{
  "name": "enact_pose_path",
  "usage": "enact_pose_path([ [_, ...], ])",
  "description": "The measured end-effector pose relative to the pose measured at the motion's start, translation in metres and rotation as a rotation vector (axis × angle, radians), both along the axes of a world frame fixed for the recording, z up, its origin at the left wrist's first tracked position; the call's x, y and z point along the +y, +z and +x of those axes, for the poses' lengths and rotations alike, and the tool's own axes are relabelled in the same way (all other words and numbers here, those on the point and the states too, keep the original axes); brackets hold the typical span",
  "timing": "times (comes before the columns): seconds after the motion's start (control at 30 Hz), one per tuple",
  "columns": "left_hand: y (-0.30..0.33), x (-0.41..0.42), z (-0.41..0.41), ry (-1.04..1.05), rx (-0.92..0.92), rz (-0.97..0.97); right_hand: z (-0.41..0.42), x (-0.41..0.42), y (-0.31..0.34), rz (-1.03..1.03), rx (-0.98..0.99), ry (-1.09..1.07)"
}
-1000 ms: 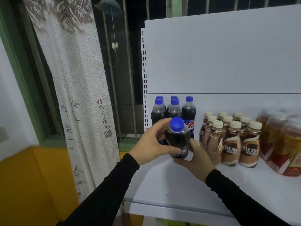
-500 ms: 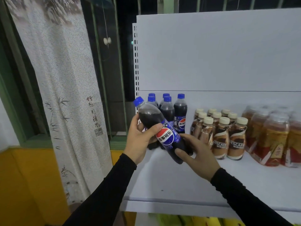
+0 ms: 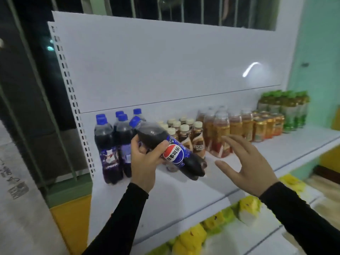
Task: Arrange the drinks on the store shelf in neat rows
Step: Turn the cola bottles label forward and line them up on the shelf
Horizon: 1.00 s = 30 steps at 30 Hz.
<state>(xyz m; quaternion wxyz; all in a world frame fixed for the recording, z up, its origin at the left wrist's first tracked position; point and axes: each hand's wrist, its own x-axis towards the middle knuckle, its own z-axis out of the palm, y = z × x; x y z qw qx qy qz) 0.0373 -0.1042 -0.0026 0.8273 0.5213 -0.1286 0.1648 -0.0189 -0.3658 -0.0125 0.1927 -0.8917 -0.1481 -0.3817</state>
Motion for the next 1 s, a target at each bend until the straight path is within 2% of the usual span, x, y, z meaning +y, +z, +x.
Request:
enact_pose_path([
  [0.23,-0.007,-0.12,0.007,-0.22,0.035,0.046,-0.057,-0.105,-0.015,-0.024,0.017,-0.308],
  [0.67,-0.036,-0.408,-0.007,-0.519,0.065,0.153,-0.142,-0.346,-0.037,-0.071,0.106,-0.675],
  [1.0,-0.079,-0.608,0.035,-0.714,0.082,0.296,-0.138,-0.499,-0.075,-0.032,0.225,-0.88],
])
